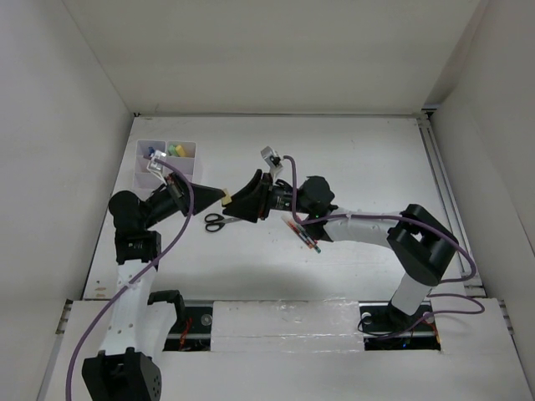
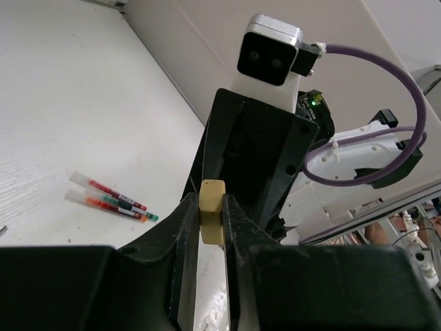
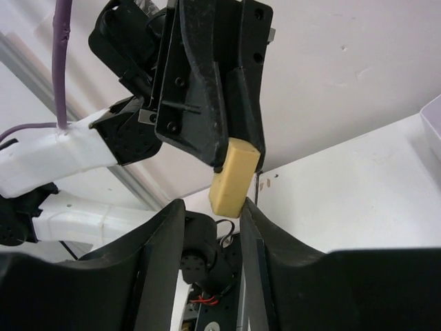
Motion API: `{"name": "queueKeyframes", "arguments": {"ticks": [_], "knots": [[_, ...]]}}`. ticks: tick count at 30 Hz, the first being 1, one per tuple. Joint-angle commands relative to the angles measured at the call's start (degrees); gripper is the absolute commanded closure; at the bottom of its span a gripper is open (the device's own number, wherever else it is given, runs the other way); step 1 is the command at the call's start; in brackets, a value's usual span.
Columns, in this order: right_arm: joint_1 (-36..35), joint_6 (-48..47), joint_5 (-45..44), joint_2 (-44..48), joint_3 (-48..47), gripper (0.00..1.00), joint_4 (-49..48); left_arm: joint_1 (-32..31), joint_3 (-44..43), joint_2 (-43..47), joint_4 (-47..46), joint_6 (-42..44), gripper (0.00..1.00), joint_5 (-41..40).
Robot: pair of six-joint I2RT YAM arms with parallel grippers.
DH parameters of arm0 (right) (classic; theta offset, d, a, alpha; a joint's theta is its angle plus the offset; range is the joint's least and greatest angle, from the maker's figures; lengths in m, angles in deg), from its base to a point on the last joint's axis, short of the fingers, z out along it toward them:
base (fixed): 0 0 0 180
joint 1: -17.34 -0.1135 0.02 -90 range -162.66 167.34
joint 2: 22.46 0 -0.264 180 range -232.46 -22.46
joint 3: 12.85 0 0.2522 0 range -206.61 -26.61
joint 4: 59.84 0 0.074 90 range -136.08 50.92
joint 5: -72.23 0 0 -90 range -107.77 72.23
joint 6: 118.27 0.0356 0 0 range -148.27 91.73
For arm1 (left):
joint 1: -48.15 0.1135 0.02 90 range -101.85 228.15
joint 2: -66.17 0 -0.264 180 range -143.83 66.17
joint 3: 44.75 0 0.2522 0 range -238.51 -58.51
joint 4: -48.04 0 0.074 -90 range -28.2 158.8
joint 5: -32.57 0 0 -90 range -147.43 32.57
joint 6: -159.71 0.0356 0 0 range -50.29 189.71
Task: Sort the stationery into containers
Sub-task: Pick up the stationery from the center of the board, then place the stationery in the storage box.
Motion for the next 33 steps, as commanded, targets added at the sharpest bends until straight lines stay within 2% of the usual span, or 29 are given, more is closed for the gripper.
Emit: {"name": "queueKeyframes", "arguments": {"ticks": [1,3,4,5,6,9,14,15,19,21,23,26,27,33], "knots": [[-0.70,0.03,2.07,-0.64,0.15,0.56,-5.23,-0.18,0.30,0.82,-3.80,-1.07,1.00,-1.94],[-0.17,0.03,2.07,-0.64,1.46,0.52,-5.23,-0.18,-1.01,0.82,2.41,3.57,1.00,-4.48],[-0.17,0.03,1.55,-0.64,1.99,0.49,-5.23,-0.18,-2.06,0.82,5.66,5.94,1.00,-8.68],[0.35,0.03,1.55,-0.64,2.61,0.42,-5.23,-0.18,-3.81,0.82,8.83,8.14,1.00,-11.33],[0.36,0.03,0.85,-0.64,4.01,0.42,-5.23,-0.18,-4.61,0.82,13.90,11.38,1.00,-13.96],[1.58,-0.50,0.32,-0.11,6.39,0.41,-5.94,-0.18,-6.37,-0.58,18.95,14.31,1.00,-22.14],[3.43,-3.12,-0.74,3.39,12.54,0.39,-5.68,-0.18,-7.70,-2.96,21.60,12.66,1.00,-35.06],[3.96,-4.27,-1.61,4.27,13.24,0.39,-3.06,-0.18,-8.22,-3.92,22.12,11.60,1.00,-42.48],[3.96,-9.28,-8.02,9.28,15.89,0.39,6.44,-0.18,-12.33,-10.05,23.36,10.80,1.00,-55.10],[3.35,-11.65,-10.13,13.13,17.64,0.39,10.13,-0.18,-15.77,-13.49,28.96,10.28,1.00,-60.72],[2.56,-13.67,-14.16,16.22,17.64,0.39,17.77,-0.18,-18.93,-17.45,31.26,9.05,1.00,-66.79],[1.07,-16.84,-18.48,24.11,18.95,0.39,25.42,-0.18,-22.62,-21.66,33.45,7.90,1.00,-72.42],[1.06,-16.85,-19.54,24.14,19.66,0.39,26.75,-0.18,-23.42,-22.73,33.47,7.38,1.00,-73.48],[0.53,-17.38,-24.81,33.36,20.72,0.39,36.15,-0.18,-27.56,-30.98,36.54,6.32,1.00,-76.57]]}}
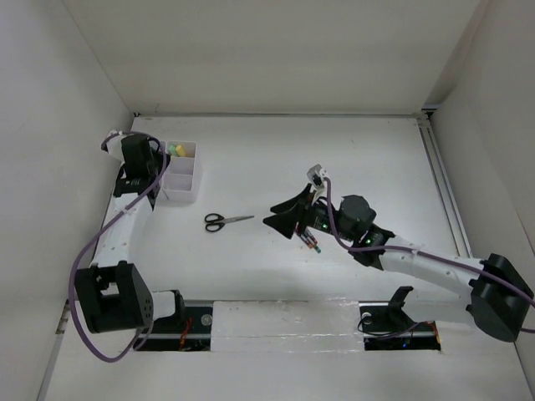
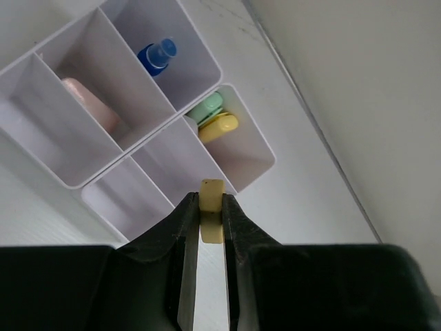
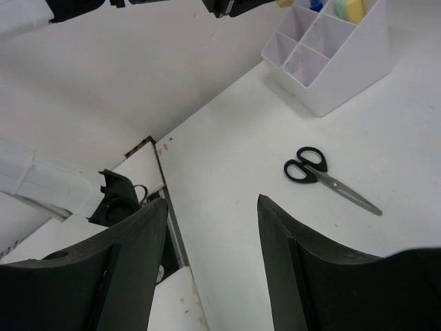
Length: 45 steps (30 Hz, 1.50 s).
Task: Sort the stationery into containers
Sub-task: Place the stationery in the storage box.
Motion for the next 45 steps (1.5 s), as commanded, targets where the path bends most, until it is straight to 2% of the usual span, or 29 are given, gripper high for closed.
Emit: {"name": "queueKeyframes", "arguments": {"ticks": [1,10,22,30,32,34,35,37,41,43,44,45], "knots": [[-0.25,-2.08,-4.87,3.58,1.57,0.39,6.96,0.04,-2.69,-2.58,1.40,-1.29,1.00,-4.38],[0.80,-2.69,-5.92,10.00,3.51,0.39,10.83,0.04,-3.74,-11.63,-0.28,-2.35,1.00,0.19],[1.86,-3.75,-5.92,11.76,4.56,0.38,11.36,0.04,-4.27,-15.33,-5.81,-2.87,1.00,2.66],[2.38,-4.27,-5.39,11.23,4.56,0.38,11.36,0.56,-5.32,-17.44,-5.56,-3.40,1.00,3.18],[2.38,-4.27,-4.78,11.23,4.04,0.38,11.89,1.09,-5.94,-18.84,-5.02,-3.40,0.86,3.71],[2.38,-4.27,-4.78,11.23,4.04,0.38,11.89,1.09,-5.94,-18.85,-5.02,-3.40,0.64,3.71],[2.38,-4.27,-4.26,10.71,4.04,0.37,11.89,1.09,-5.94,-17.98,-5.02,-3.40,0.50,3.71],[2.38,-4.27,-3.73,10.18,3.51,0.36,11.89,1.09,-5.41,-16.75,-5.02,-3.40,0.40,3.71],[2.38,-4.27,-4.42,8.43,1.85,0.33,13.28,0.48,-4.01,-12.44,-5.02,-2.35,0.28,2.49],[-0.68,-4.27,-10.64,7.02,-2.17,0.19,16.88,0.48,-3.48,-9.63,-5.02,-2.35,0.21,2.48],[-1.91,-3.58,-14.41,4.84,-4.03,0.00,19.16,-0.22,-3.48,-8.58,-5.02,-1.74,0.19,2.48],[-3.14,-2.87,-18.19,3.08,-5.96,0.00,23.88,-0.23,-3.48,-6.48,-4.06,-1.21,0.16,2.48]]}}
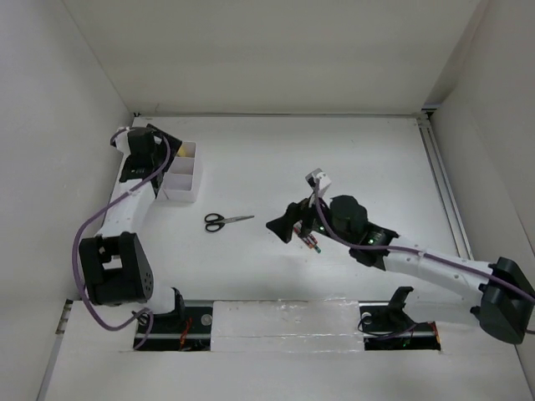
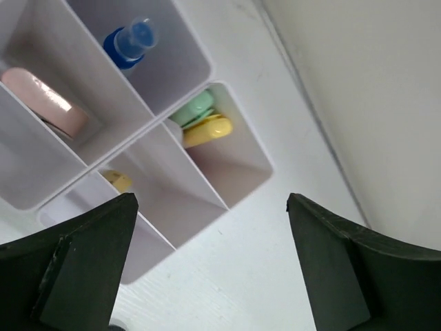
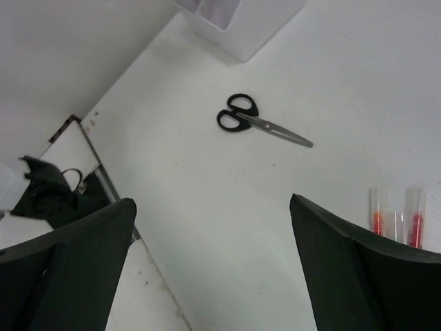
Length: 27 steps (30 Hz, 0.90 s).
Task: Sort the stationery into containers
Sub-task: Place the stationery in the storage box, then pick up the scissors from the center of the board.
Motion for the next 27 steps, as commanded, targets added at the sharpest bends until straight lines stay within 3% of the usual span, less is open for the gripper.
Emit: {"name": "queueKeyframes", "arguments": {"ticks": [1,2,7,11,15,19,27], "knots": [[-5.04,1.39,-15.31,-4.69,-9.01,0.00,8.59,-0.66,0.06,7.70,1.27,1.64,0.12,-0.84],[-6.11,3.05,-19.12,-9.32,-13.99,0.00,11.40,-0.66,0.06,9.02,2.42,1.64,0.00,-0.84],[-9.45,22.20,-35.73,-24.90,-29.92,0.01,32.03,-0.66,-3.97,17.71,11.73,5.59,0.00,-2.77],[-11.64,35.39,-41.98,-35.02,-40.39,0.09,41.47,-0.66,-11.25,19.57,23.85,11.99,0.00,-3.57],[-15.34,48.40,-50.42,-44.42,-52.86,0.09,55.96,-0.66,-9.71,23.17,30.55,17.98,0.00,-6.37],[-15.88,53.52,-48.78,-54.88,-67.35,0.09,64.60,-0.66,-1.45,29.32,28.28,19.66,0.00,-11.46],[-15.96,54.84,-43.42,-67.44,-77.91,0.20,66.80,1.01,1.91,37.76,28.36,16.58,0.00,-15.70]]}}
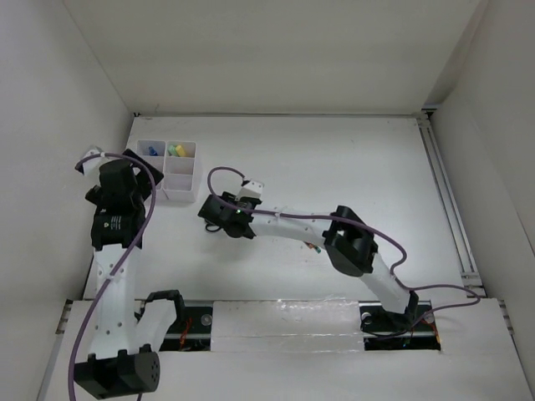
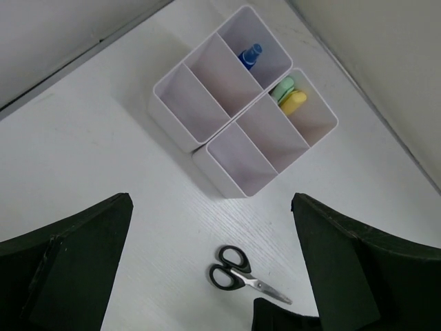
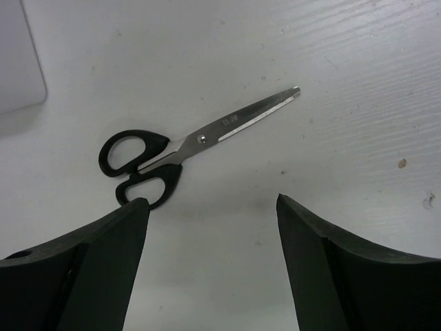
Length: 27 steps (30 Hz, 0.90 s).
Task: Sort the stationery into containers
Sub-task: Pick up the scissors from the center of the board.
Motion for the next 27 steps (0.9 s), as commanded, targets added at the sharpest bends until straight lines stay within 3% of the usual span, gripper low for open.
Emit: {"name": "queueKeyframes", "arguments": {"ticks": [1,4,12,18,27], "knots": [[-0.10,2.36,0.67,-3.24,-6.77,0.20,5.31,0.48,0.49,4.04,-1.19,-0.21,0.00,-3.59],[-1.24,1.57,0.67,-7.12,-11.96,0.21,7.17,0.48,0.49,4.84,-1.20,-0.21,0.00,-2.27],[-1.24,-1.06,1.81,-10.19,-13.80,0.25,1.99,0.48,0.49,5.37,-1.72,0.85,0.00,0.28],[-1.24,-1.60,2.34,-16.26,-21.80,0.27,8.04,0.48,0.49,6.42,-1.72,0.85,0.00,0.81],[-1.24,-1.60,1.20,-17.41,-22.34,0.28,12.88,0.48,0.49,7.48,-1.72,0.85,0.00,1.33]]}}
